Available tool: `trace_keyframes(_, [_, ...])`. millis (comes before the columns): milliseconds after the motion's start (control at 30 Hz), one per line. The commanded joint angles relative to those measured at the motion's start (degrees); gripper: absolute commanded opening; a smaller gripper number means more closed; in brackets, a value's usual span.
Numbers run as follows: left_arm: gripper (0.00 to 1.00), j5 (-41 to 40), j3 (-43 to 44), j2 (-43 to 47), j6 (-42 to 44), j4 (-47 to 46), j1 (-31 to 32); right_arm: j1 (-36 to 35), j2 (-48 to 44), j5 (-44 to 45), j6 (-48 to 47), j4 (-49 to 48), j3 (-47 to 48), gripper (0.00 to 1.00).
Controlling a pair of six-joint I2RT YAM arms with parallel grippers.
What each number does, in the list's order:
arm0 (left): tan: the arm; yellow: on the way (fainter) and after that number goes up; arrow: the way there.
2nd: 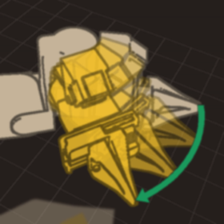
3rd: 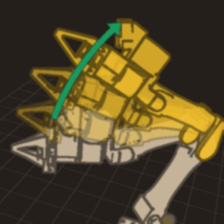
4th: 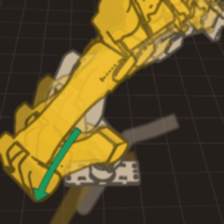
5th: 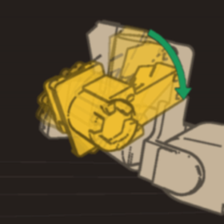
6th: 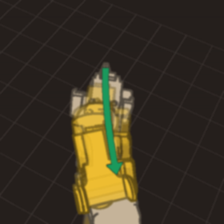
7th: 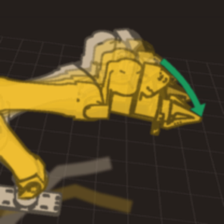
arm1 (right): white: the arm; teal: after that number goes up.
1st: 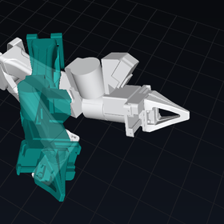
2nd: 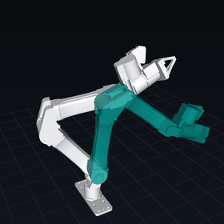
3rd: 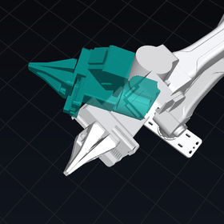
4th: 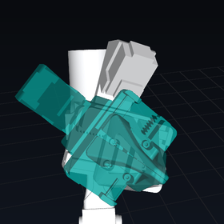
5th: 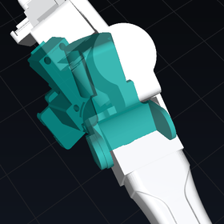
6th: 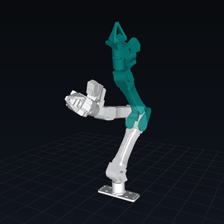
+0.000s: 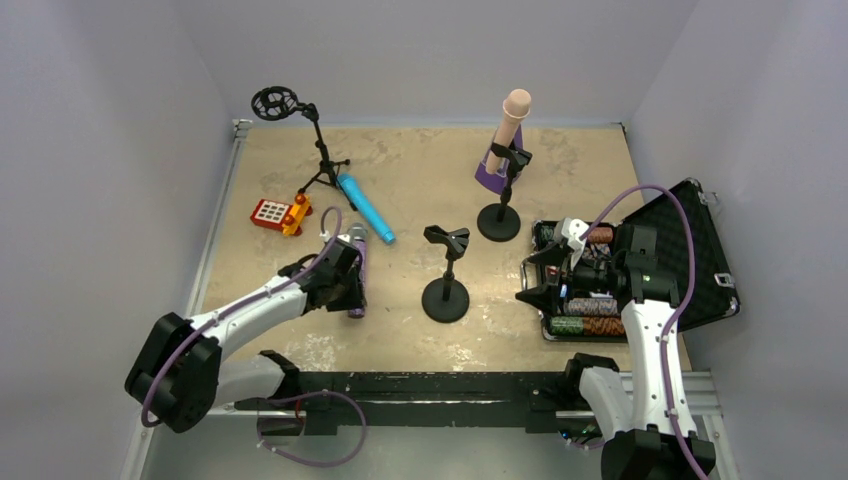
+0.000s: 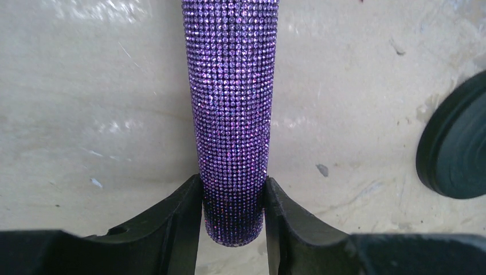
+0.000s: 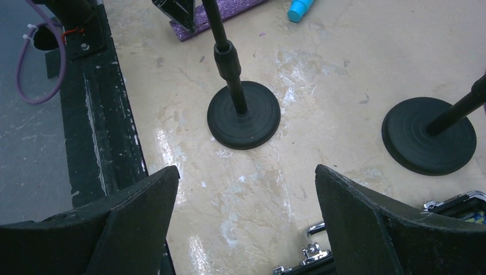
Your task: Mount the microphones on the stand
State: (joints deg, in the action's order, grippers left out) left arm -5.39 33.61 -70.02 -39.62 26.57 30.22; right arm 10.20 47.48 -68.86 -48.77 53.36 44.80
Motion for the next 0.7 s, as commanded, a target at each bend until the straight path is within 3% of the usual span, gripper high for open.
trace_keyframes(0, [0.08, 2.5, -3.1, 3.0, -5.3, 2.0, 3.2, 0.3, -0.9, -2.3, -1.1, 1.0, 2.2, 0.93])
trace_keyframes(200, [0.17, 1.3, -1.7, 1.5, -3.9, 4.3, 3.5, 0.3, -0.8, -2.4, -1.1, 1.1, 2.1, 0.93])
trace_keyframes(267, [0.27, 0.1, 0.0, 1.0, -2.9, 5.8, 3.5, 0.3, -0.9, -2.3, -1.1, 1.2, 2.2, 0.93])
trace_keyframes(367, [0.52, -3.2, 3.3, 0.8, -1.3, 9.0, 3.4, 0.3, -0.9, -2.4, -1.2, 1.2, 2.1, 0.93])
trace_keyframes(467, [0.70, -6.3, 7.0, 0.3, 0.7, 11.8, 3.2, 0.3, -0.9, -2.4, -1.2, 1.2, 2.1, 0.93])
trace_keyframes(567, [0.80, -7.6, 10.7, -1.3, 3.0, 12.9, 1.7, 0.3, -1.0, -2.5, -1.3, 1.3, 2.1, 0.93])
trace_keyframes(667, [0.82, -5.6, 14.6, -4.3, 6.1, 12.8, -1.5, 0.2, -1.1, -2.6, -1.4, 1.4, 2.2, 0.93])
